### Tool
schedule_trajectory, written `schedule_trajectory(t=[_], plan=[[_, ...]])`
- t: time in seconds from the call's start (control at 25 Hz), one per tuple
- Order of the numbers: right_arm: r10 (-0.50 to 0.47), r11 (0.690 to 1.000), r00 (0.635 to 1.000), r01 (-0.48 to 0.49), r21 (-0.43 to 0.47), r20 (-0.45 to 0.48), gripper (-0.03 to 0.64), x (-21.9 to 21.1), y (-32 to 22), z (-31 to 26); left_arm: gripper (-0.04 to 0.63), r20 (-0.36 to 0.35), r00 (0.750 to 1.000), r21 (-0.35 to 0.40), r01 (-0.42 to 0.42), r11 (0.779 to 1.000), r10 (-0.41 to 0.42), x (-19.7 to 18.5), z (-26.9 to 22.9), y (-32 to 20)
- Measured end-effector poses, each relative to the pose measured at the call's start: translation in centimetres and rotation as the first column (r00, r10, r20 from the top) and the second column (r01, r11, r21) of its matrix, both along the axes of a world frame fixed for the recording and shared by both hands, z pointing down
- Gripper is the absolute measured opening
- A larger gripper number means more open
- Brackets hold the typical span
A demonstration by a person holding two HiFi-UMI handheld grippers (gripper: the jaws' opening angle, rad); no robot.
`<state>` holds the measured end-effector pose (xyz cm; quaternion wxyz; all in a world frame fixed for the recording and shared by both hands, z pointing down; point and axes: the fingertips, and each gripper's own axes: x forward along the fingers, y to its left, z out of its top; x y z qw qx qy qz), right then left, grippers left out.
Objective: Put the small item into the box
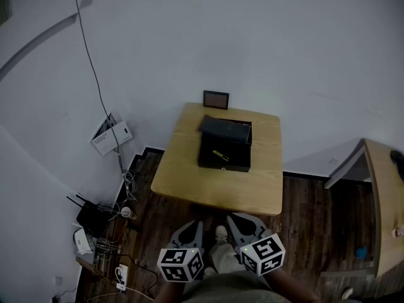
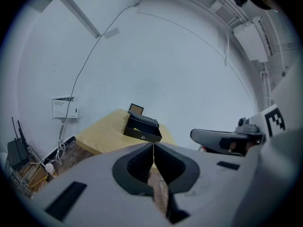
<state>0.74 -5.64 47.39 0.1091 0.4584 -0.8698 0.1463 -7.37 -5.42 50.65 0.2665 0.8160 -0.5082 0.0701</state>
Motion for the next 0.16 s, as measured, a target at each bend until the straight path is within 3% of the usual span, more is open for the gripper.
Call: schedule_trajectory(t=[0.16], plan=[[-0.002,1.000,1.000,0.002,-0.002,-0.001,0.000,-0.03,0.34,0.11,0.003,0.005,1.000,-0.004,-0.004,1.000,0.004,-0.02,0.21,0.18]])
